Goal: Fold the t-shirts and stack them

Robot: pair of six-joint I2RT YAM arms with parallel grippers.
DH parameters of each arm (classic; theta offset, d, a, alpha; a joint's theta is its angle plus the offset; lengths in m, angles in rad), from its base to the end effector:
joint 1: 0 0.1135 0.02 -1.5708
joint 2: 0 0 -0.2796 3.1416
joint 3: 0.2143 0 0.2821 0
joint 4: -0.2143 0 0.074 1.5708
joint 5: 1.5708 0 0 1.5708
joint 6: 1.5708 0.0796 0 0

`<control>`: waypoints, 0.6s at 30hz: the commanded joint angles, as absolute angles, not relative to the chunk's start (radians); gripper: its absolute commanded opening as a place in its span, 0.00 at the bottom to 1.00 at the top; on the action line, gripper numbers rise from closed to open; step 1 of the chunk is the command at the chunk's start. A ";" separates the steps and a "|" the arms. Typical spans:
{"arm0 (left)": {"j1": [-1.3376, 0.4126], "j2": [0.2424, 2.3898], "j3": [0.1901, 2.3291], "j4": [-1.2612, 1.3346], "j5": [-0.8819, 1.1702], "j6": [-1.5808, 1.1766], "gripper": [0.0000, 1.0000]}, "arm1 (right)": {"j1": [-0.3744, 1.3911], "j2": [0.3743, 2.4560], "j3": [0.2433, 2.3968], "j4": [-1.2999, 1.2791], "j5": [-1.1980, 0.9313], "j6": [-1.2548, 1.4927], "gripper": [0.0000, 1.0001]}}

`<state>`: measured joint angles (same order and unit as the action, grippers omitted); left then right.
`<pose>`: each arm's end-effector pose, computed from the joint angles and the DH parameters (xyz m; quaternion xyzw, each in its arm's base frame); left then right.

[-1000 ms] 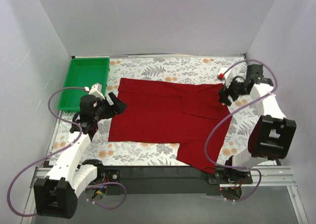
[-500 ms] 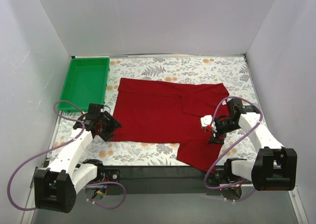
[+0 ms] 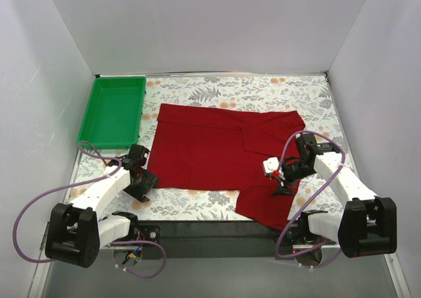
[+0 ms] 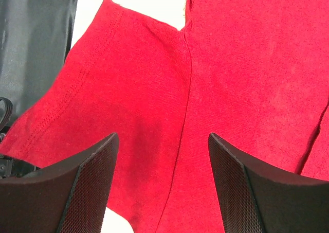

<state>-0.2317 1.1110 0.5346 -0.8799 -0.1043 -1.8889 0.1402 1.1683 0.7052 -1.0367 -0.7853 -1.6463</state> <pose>0.1744 -0.0326 0.1120 -0.7368 0.6717 -0.0244 0.0733 0.1834 0.0827 0.1713 -0.7279 0.5682 0.2566 0.2854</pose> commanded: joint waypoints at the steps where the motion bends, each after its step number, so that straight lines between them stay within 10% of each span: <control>1: -0.236 1.164 0.514 -0.810 -0.170 -1.968 0.49 | 0.150 1.146 0.718 -1.034 -0.819 -1.638 0.64; 8: -0.236 1.168 0.534 -0.782 -0.285 -1.979 0.38 | 0.202 1.101 0.669 -1.035 -0.761 -1.654 0.64; 18: -0.235 1.089 0.512 -0.785 -0.296 -1.980 0.57 | 0.304 1.103 0.658 -1.032 -0.727 -1.648 0.64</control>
